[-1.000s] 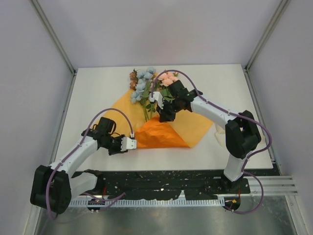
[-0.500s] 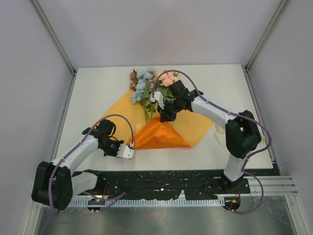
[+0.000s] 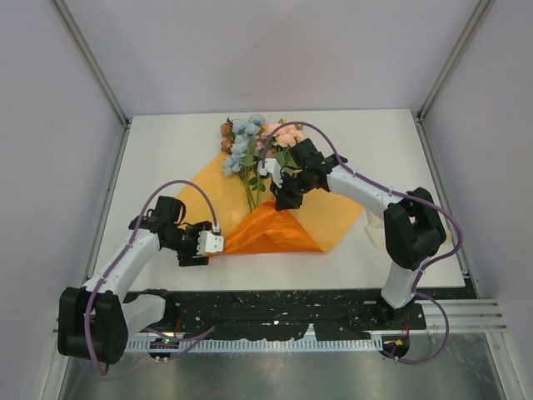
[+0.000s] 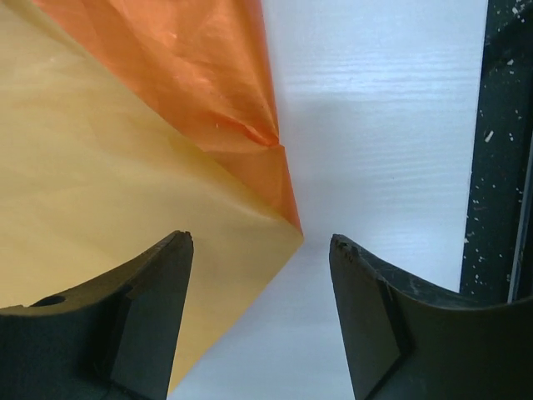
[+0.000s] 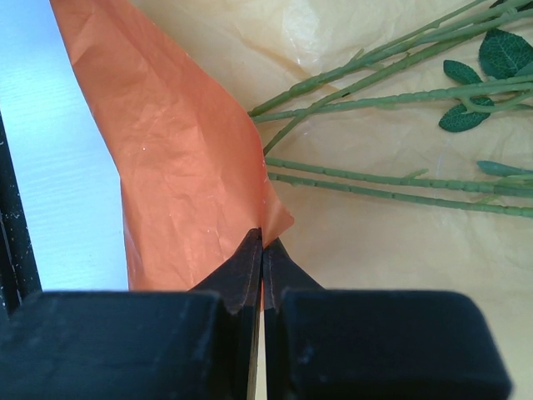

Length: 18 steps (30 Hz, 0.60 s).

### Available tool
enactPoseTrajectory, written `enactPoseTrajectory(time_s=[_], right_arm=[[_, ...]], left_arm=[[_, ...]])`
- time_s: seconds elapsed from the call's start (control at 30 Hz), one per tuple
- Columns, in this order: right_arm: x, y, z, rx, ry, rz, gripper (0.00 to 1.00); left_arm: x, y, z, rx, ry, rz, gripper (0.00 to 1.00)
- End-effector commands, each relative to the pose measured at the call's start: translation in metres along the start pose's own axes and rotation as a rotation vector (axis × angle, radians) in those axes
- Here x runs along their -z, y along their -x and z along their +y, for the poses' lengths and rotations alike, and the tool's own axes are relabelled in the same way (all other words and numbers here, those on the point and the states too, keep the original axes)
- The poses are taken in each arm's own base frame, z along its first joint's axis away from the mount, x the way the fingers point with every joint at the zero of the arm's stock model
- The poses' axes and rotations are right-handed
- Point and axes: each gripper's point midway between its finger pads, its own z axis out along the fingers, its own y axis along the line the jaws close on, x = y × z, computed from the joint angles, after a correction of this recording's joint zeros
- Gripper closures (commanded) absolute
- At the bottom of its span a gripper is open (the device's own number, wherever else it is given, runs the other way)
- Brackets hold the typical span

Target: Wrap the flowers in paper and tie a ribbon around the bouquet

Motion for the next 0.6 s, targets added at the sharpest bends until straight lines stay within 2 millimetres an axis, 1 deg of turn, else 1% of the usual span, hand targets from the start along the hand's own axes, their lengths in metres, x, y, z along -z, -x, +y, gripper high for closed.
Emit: enactPoseTrajectory(time_s=[0.0,0.07,0.13,0.2,0.27,0.3,0.33,0.4,0.43,0.47,0.5,0.57], right_arm=[[0.022,0.022,-0.009,0.046,-0.057,-0.069,0.95],[0.021,0.021,-0.01,0.042,-0.057,-0.066,0.94],[0.02,0.018,-0.011,0.042,-0.057,-0.058,0.95],[0.016,0.01,-0.011,0.036,-0.052,-0.037,0.95],[0.012,0.003,-0.009,0.022,-0.037,-0.018,0.95],[0.011,0.001,-0.006,0.015,-0.024,-0.014,0.94],[0.01,0.0,-0.006,0.013,-0.02,-0.013,0.94],[0.01,-0.002,-0.004,0.01,-0.017,-0.016,0.94],[0.009,-0.003,-0.004,0.011,-0.019,-0.014,0.95],[0.009,-0.004,-0.005,0.008,-0.021,-0.013,0.95],[0.01,-0.005,-0.007,0.005,-0.024,-0.011,0.95],[0.012,-0.007,-0.012,0.005,-0.038,-0.007,0.95]], left_arm=[[-0.007,0.02,0.007,-0.148,0.075,-0.095,0.28],[-0.017,0.014,-0.005,-0.235,0.044,-0.062,0.28],[-0.028,0.006,-0.005,-0.301,0.05,0.002,0.28],[-0.036,-0.001,-0.003,-0.344,0.057,0.065,0.29],[-0.038,0.002,0.006,-0.305,0.086,0.068,0.3],[-0.039,0.003,0.015,-0.291,0.116,0.077,0.31],[-0.038,0.003,0.019,-0.259,0.132,0.084,0.32],[-0.037,0.003,0.035,-0.229,0.199,0.098,0.35],[-0.036,0.002,0.041,-0.224,0.227,0.109,0.36],[-0.036,0.0,0.043,-0.226,0.239,0.118,0.39],[-0.036,0.0,0.043,-0.24,0.234,0.122,0.49],[-0.035,-0.001,0.036,-0.282,0.195,0.131,0.86]])
